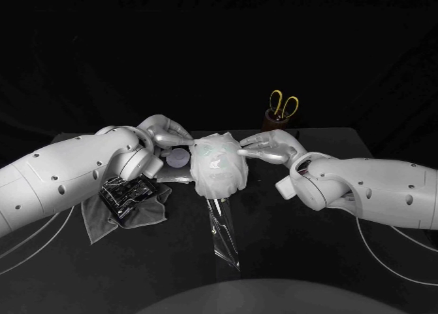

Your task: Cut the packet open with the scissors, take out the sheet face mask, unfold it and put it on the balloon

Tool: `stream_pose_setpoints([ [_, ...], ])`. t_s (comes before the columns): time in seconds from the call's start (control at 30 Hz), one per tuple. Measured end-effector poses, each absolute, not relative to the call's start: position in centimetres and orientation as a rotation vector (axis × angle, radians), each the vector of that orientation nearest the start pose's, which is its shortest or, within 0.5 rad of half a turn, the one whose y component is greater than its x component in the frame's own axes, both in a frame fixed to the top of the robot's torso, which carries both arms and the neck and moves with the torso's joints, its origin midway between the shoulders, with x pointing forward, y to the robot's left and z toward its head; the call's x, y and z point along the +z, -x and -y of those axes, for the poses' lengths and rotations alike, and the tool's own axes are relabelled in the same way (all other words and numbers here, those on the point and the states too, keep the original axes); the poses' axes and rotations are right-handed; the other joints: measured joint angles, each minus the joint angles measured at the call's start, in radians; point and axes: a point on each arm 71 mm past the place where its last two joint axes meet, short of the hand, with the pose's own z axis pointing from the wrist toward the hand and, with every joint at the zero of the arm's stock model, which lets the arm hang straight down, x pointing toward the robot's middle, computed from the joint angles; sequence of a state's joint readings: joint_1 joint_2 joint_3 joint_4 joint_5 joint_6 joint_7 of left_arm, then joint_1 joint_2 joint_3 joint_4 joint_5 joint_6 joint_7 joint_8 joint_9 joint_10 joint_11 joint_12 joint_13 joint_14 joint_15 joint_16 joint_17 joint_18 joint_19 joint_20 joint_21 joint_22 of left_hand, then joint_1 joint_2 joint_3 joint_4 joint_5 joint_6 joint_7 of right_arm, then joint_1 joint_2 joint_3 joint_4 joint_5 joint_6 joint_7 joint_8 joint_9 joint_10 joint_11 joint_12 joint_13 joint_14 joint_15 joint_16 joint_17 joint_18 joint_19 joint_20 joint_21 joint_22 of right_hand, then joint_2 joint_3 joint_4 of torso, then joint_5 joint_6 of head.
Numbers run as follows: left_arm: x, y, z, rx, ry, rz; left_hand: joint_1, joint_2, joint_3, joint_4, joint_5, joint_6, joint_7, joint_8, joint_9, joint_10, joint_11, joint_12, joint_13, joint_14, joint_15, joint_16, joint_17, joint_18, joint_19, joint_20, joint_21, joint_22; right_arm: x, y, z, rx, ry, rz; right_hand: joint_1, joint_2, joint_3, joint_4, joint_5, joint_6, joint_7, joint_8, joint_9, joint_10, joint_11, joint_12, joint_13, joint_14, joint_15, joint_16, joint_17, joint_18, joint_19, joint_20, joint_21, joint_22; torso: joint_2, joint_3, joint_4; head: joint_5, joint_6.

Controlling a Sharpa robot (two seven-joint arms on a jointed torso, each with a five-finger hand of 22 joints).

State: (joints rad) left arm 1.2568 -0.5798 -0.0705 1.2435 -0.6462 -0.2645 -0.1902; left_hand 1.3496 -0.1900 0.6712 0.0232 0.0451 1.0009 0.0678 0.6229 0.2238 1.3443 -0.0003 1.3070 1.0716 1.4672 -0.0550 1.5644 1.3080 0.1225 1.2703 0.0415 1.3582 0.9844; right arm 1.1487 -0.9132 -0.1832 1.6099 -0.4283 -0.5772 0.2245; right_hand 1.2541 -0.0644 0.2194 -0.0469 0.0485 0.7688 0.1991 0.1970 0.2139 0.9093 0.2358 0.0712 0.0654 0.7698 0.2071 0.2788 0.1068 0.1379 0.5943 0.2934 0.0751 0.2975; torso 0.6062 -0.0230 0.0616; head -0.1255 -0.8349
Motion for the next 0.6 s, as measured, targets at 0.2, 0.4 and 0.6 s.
stream_pose_setpoints([
  [0.2, -20.35, -53.96, -15.69, -0.887, 0.642, -1.946, -0.003, -0.003, 0.0, 0.0, 0.001, -0.001, -0.001, 0.0, 0.0, 0.0, 0.0, 0.0, -0.002, -0.002, -0.002, 0.0, 0.0, 0.0, 0.0, 0.0, 0.0, 0.0, -24.46, -44.21, 22.82, 1.079, -0.837, -1.636, 0.0, 0.0, 0.0, 0.0, 0.0, 0.0, 0.0, 0.0, 0.0, 0.0, 0.0, 0.0, 0.0, 0.0, 0.0, 0.0, 0.0, 0.0, 0.0, 0.0, 0.0, 0.0, 0.0, -0.0001, 0.0009, -0.001, -0.001],
  [0.4, -20.45, -54.05, -15.86, -0.875, 0.641, -1.957, -0.011, -0.001, 0.001, 0.002, 0.001, -0.026, 0.009, 0.0, 0.034, -0.008, -0.002, -0.021, -0.041, -0.002, -0.002, -0.001, 0.0, 0.0, 0.0, 0.0, 0.0, -0.001, -24.49, -44.19, 22.82, 1.078, -0.837, -1.637, 0.0, 0.0, 0.0, 0.0, 0.0, 0.0, 0.0, 0.0, 0.0, 0.0, 0.0, 0.0, 0.0, 0.0, 0.0, 0.0, 0.0, 0.0, 0.0, 0.0, 0.0, 0.0, 0.0, -0.0003, 0.0012, -0.001, 0.0],
  [0.6, -20.52, -54.15, -15.79, -0.875, 0.648, -1.956, -0.091, 0.002, -0.047, 0.063, 0.007, -0.176, 0.072, -0.11, 0.025, -0.19, 0.055, -0.184, -0.29, -0.002, 0.039, -0.002, 0.0, 0.0, -0.021, 0.022, -0.009, -0.034, -24.51, -44.19, 22.81, 1.078, -0.837, -1.638, 0.004, -0.004, 0.0, 0.0, 0.0, 0.0, 0.0, 0.0, 0.0, 0.0, 0.0, 0.0, -0.001, 0.0, 0.0, 0.0, -0.001, 0.0, 0.0, 0.0, 0.0, -0.001, 0.0, -0.0003, 0.0011, -0.001, 0.001],
])
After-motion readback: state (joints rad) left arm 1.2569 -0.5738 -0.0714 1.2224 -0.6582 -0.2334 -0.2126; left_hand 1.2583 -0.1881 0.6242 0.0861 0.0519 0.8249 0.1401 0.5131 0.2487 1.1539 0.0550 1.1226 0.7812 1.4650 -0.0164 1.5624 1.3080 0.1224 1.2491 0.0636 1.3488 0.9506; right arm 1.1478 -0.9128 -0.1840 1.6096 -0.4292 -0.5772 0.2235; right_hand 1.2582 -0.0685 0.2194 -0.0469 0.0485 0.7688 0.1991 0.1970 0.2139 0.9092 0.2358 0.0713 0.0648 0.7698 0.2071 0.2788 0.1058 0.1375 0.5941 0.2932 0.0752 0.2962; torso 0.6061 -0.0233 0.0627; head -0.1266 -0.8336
